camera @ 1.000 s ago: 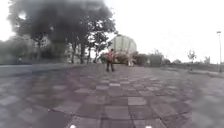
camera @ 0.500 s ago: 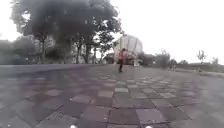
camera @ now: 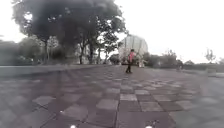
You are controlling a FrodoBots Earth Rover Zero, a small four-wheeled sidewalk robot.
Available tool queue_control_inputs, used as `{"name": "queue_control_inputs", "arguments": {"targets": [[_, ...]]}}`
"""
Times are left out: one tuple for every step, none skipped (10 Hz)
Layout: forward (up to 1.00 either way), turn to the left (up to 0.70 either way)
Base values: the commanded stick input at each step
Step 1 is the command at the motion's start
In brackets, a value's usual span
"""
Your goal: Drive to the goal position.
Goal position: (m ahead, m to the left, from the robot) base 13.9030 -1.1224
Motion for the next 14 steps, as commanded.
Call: {"name": "queue_control_inputs", "arguments": {"targets": [[1.00, 0.09], [1.00, 0.09], [1.00, 0.09], [1.00, 0.09], [1.00, 0.09], [1.00, 0.09], [1.00, 0.09], [1.00, 0.09], [1.00, 0.09], [1.00, 0.09], [1.00, 0.09], [1.00, 0.09], [1.00, 0.09], [1.00, 0.09]]}}
